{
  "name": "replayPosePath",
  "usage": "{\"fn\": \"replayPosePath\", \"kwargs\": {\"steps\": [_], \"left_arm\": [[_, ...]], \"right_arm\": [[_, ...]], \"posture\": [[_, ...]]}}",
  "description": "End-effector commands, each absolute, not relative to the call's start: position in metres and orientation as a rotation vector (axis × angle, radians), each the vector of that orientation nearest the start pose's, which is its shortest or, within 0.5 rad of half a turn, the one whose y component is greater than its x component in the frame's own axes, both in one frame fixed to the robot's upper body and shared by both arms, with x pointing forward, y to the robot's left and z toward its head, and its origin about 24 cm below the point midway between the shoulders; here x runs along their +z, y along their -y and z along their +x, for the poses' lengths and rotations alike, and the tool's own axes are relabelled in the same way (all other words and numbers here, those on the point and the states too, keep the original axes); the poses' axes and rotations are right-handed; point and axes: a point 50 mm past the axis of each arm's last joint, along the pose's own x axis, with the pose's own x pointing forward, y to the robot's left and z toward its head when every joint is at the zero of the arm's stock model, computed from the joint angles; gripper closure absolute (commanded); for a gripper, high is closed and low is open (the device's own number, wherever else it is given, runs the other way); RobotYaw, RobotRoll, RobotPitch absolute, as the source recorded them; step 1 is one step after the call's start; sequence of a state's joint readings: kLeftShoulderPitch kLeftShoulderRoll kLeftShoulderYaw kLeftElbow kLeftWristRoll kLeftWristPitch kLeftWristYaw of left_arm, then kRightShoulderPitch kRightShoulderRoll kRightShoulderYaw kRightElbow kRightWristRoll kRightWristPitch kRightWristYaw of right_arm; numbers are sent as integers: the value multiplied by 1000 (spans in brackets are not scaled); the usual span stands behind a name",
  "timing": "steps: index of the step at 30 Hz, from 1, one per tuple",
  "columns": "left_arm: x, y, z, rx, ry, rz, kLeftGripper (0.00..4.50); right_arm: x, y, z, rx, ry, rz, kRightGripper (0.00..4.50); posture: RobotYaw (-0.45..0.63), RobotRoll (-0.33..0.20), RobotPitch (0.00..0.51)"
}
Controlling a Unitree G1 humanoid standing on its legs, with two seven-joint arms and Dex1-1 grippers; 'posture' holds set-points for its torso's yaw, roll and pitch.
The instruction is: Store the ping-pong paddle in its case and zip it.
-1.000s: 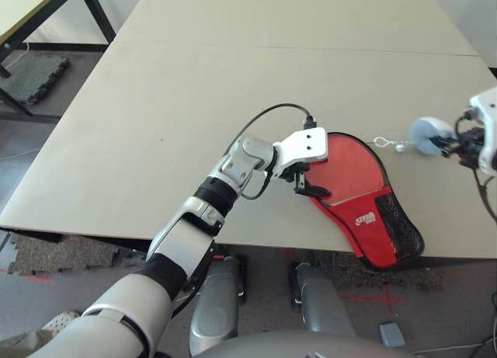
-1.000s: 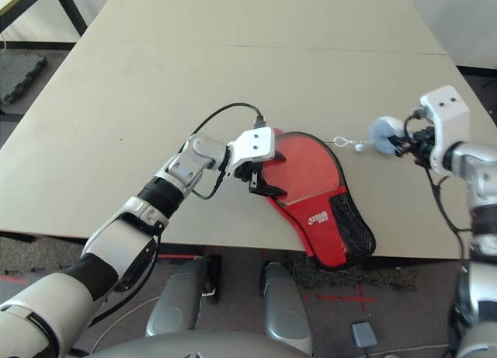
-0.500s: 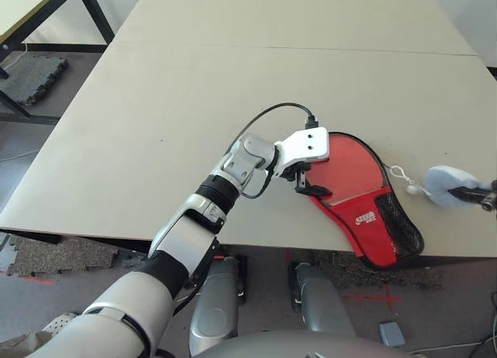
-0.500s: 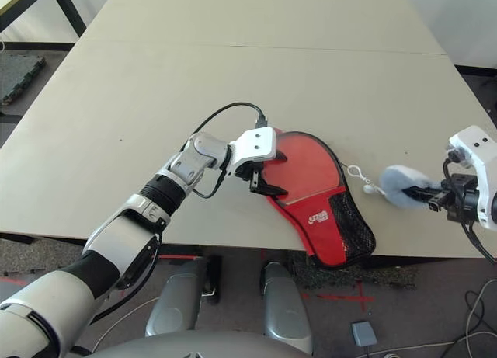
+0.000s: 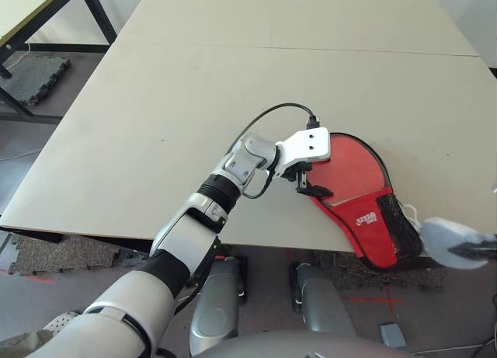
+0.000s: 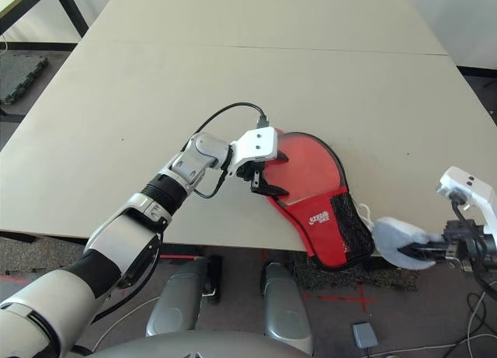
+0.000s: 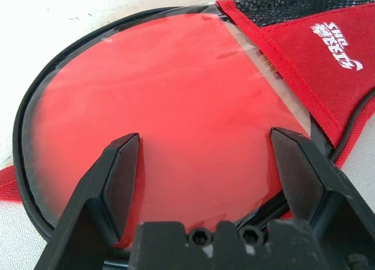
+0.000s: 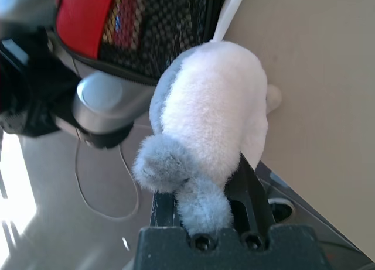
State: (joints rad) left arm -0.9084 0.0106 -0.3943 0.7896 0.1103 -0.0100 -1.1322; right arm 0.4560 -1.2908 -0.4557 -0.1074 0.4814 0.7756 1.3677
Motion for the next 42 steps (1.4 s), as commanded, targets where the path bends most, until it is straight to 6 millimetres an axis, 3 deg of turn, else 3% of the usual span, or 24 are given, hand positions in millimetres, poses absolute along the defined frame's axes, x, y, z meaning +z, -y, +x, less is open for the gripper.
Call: {"fn": "replayPosePath", "kwargs": {"steps": [1, 2, 5, 8, 14, 19, 26, 31, 35, 39, 42], "left_arm": [[75, 2, 322, -1587, -309, 582, 0], [75, 2, 322, -1585, -309, 582, 0], [75, 0, 322, -1582, -310, 581, 0], [75, -3, 322, -1579, -308, 571, 0], [86, -15, 324, -1562, -290, 533, 0], [103, -31, 328, -1512, -269, 484, 0], [115, -47, 325, -1470, -266, 467, 0], [138, -88, 335, -1230, -218, 375, 0], [142, -95, 335, -1166, -210, 352, 0], [158, -172, 368, -397, 39, 252, 0], [149, -227, 364, 28, 112, 211, 0]], "right_arm": [[131, 362, 140, 731, -1193, -127, 4336], [132, 364, 142, 719, -1178, -139, 4337], [139, 363, 150, 709, -1093, -103, 3320], [159, 357, 163, 717, -930, 25, 2059], [201, 356, 179, 717, -678, 160, 14], [221, 364, 192, 673, -526, 201, 14], [224, 375, 207, 562, -434, 157, 14], [197, 380, 232, 399, -333, 79, 14], [191, 382, 239, 353, -301, 63, 14], [166, 383, 271, 90, -134, 9, 14], [147, 382, 285, -61, -89, -34, 14]], "posture": [[-58, 0, 219], [-57, 0, 219], [-57, 0, 217], [-55, 0, 214], [-46, 0, 208], [-30, 0, 204], [-23, 0, 200], [7, 0, 191], [7, 0, 191], [26, 0, 165], [29, 0, 160]]}}
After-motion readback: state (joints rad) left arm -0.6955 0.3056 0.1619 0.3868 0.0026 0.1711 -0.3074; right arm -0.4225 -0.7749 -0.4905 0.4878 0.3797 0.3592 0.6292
